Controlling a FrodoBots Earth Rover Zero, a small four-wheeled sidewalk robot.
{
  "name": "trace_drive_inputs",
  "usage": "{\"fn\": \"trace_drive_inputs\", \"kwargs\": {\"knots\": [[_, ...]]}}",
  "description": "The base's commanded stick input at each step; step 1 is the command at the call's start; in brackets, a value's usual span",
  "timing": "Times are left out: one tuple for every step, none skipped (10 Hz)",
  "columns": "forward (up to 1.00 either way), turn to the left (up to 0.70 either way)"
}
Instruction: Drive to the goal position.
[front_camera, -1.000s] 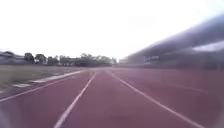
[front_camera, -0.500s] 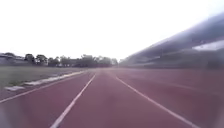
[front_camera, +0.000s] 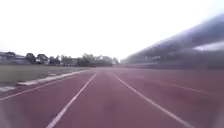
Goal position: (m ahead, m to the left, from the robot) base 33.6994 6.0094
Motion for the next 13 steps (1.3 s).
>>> {"fn": "trace_drive_inputs", "kwargs": {"knots": [[0.7, 0.02], [0.7, 0.02], [0.7, 0.03], [0.7, 0.05], [0.7, 0.19], [0.7, 0.26], [0.7, 0.09], [0.7, 0.0], [0.7, 0.0], [0.7, 0.0], [0.7, 0.02], [0.7, 0.0], [0.7, 0.0]]}}
